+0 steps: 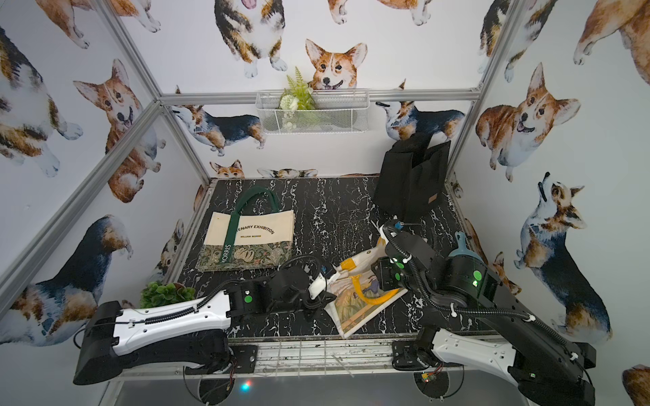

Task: Put away the canvas bag
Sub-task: Press the canvas bag at the center of the board.

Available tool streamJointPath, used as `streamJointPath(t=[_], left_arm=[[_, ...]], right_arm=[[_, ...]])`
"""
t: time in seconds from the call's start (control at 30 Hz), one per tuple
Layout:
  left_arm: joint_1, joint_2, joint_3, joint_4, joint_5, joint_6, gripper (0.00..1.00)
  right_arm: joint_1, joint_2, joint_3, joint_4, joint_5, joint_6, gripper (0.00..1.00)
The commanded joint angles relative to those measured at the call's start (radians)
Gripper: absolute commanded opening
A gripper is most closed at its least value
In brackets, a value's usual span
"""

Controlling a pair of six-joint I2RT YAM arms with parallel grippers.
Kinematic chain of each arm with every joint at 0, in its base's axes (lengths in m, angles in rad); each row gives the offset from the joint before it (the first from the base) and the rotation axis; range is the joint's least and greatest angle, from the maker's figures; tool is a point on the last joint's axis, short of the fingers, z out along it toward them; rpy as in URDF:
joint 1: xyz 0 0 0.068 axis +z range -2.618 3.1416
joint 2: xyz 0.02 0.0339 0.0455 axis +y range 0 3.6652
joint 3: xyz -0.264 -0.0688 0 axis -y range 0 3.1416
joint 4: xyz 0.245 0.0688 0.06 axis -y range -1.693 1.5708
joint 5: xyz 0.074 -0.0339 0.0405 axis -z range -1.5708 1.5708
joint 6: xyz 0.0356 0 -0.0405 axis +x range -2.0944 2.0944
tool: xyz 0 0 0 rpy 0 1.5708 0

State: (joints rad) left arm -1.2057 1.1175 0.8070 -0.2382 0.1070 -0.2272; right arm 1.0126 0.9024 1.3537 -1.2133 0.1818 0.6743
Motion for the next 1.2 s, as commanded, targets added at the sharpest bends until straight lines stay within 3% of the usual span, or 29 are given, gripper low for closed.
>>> streamJointPath(t=[0.0, 0.13, 0.27, 0.57, 0.83, 1.17], left_arm=[[0.049, -0.046, 0.035, -0.042, 0.262, 0.084, 0.00], [0.056, -0.046, 0.147, -0.172, 0.370, 0.150, 0.00], [0.057, -0.036, 0.197, -0.258, 0.404, 0.163, 0.00], [0.057, -0.059, 0.222, -0.279, 0.451, 0.128, 0.00], [0.057, -0.041, 0.262, -0.334, 0.481, 0.192, 0.00], [0.057, -0.044, 0.290, -0.381, 0.640, 0.267, 0.00]], right_arm=[[0.000, 0.004, 0.049, -0.056, -0.058, -0.113, 0.57], [0.001, 0.004, 0.079, -0.024, -0.175, -0.199, 0.62], [0.004, 0.025, 0.116, -0.019, -0.214, -0.276, 0.64], [0.042, 0.079, 0.211, -0.026, -0.182, -0.414, 0.70], [0.046, 0.146, 0.159, 0.000, -0.353, -0.521, 0.72], [0.085, 0.210, 0.180, 0.112, -0.411, -0.638, 0.71]])
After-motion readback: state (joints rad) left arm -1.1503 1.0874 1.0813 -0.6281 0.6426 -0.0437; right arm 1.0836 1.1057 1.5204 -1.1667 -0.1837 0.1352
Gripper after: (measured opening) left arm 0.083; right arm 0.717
